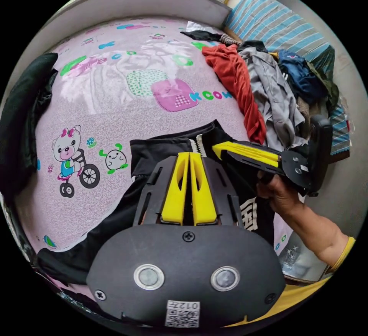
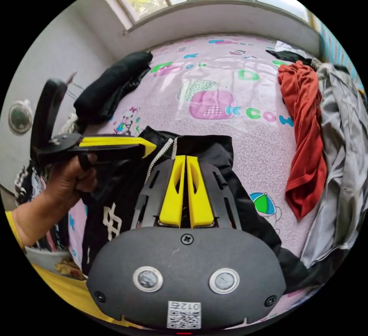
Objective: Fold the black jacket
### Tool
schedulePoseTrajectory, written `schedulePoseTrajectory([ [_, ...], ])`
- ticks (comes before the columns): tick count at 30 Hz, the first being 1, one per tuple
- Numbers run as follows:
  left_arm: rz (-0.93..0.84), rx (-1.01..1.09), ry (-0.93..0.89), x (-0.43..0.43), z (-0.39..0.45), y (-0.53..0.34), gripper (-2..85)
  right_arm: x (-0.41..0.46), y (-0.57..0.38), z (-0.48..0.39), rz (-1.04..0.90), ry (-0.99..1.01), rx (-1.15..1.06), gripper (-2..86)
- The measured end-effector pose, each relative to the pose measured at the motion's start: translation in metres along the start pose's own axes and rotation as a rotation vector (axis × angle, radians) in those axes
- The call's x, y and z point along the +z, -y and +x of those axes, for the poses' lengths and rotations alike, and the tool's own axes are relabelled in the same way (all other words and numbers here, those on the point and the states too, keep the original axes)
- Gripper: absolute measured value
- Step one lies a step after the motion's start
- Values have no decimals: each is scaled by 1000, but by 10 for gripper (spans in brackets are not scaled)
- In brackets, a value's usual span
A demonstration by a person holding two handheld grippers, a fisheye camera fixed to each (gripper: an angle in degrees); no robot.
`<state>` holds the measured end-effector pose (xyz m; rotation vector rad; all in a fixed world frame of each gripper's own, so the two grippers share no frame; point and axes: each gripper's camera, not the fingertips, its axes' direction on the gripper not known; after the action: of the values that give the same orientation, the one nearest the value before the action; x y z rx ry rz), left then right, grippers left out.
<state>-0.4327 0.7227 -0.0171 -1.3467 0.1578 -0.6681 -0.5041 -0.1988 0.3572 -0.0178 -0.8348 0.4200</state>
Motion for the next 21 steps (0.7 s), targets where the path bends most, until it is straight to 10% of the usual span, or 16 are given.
schedulePoseTrajectory([
  [6,-101,-135,-110,33,-19,-17,5,48,-8,33,-112,38,101,5],
  [12,183,29,-164,-62,-8,-57,4,2,-29,31,3,-28,-73,8],
  [21,-151,100,-75,-89,38,-231,5,-38,-226,33,-155,52,2,7],
])
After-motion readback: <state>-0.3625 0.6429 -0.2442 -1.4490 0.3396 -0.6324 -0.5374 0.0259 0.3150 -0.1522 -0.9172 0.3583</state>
